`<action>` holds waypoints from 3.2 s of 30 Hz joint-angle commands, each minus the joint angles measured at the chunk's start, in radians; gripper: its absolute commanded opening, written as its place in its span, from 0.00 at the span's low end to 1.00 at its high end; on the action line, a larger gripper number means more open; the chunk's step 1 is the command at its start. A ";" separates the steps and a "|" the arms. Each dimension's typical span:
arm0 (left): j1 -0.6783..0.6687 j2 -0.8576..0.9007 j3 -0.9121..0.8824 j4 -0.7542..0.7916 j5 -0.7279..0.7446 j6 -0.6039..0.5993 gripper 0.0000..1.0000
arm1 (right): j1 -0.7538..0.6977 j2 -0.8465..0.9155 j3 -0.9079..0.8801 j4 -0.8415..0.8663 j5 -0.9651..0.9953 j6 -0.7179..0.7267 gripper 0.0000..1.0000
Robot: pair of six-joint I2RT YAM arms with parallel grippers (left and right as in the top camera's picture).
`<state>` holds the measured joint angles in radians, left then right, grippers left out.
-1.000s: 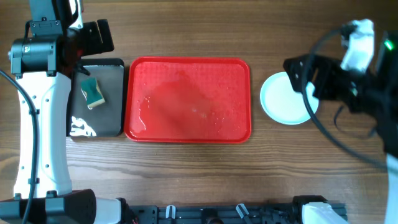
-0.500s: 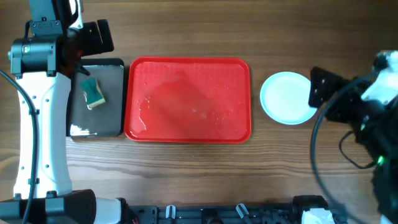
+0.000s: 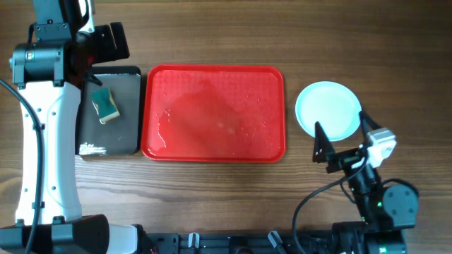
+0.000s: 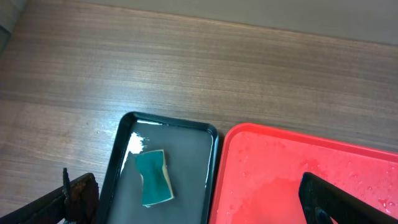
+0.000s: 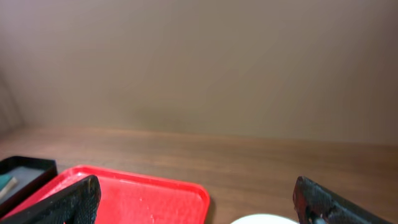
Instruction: Clean dirty plates on tray and stack at the side
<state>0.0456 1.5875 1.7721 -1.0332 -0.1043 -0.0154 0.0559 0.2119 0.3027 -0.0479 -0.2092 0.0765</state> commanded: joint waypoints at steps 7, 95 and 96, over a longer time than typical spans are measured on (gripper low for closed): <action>-0.005 0.004 -0.003 0.003 0.002 0.008 1.00 | 0.028 -0.164 -0.255 0.142 -0.016 -0.022 1.00; -0.034 -1.585 -1.767 0.957 0.134 -0.172 1.00 | 0.029 -0.196 -0.298 0.066 -0.016 0.029 1.00; -0.034 -1.585 -1.766 0.957 0.134 -0.172 1.00 | 0.029 -0.196 -0.298 0.066 -0.016 0.029 1.00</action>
<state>0.0120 0.0147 0.0101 -0.0734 0.0387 -0.2035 0.0799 0.0193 0.0067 0.0154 -0.2096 0.0895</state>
